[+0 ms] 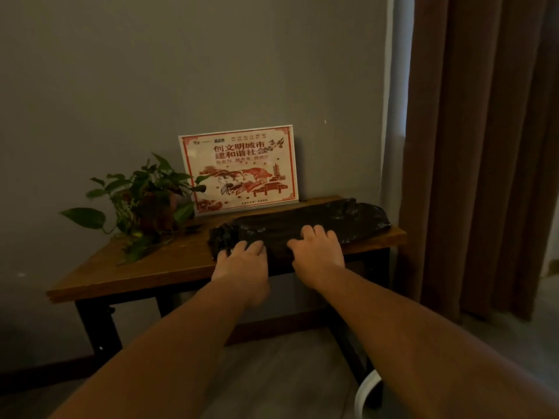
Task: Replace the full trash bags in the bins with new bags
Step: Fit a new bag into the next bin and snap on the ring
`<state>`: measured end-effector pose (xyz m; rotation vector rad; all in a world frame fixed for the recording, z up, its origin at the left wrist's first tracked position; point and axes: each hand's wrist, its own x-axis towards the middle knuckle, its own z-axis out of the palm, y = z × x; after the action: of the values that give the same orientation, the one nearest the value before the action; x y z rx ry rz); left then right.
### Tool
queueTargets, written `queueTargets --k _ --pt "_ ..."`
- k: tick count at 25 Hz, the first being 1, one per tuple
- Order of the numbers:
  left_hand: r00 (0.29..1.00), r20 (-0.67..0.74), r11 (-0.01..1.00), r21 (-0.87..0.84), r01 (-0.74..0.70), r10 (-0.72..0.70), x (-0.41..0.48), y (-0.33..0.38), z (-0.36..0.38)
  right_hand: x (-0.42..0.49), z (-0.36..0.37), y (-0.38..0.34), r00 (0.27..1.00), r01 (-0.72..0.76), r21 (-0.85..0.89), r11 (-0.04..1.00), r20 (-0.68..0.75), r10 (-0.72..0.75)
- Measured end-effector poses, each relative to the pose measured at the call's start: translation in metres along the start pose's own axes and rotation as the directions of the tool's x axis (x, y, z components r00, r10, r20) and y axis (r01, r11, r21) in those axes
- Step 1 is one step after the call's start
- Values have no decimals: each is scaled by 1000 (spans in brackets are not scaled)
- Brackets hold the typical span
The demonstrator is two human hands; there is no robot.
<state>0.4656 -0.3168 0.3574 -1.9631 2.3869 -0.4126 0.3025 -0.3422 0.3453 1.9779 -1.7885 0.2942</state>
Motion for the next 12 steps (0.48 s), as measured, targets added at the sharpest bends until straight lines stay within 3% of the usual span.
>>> queueTargets --k 2,4,7,10,12 --pt "996 -85 997 -71 -4 -2 -2 1 -4 6 3 3 999 -30 27 999 13 29" --pt "998 -64 992 -128 -5 -4 -4 8 -10 10 6 9 997 -69 66 995 32 67" --pt "1000 -6 993 -114 12 -13 -10 9 -11 13 10 9 994 -89 171 981 -47 98" --pt "962 -272 969 -245 -31 -38 -15 11 -2 15 -4 13 976 -71 341 938 -172 136" --pt "873 -418 842 -539 -15 -252 -24 10 4 19 -27 20 952 -33 477 878 -252 173"
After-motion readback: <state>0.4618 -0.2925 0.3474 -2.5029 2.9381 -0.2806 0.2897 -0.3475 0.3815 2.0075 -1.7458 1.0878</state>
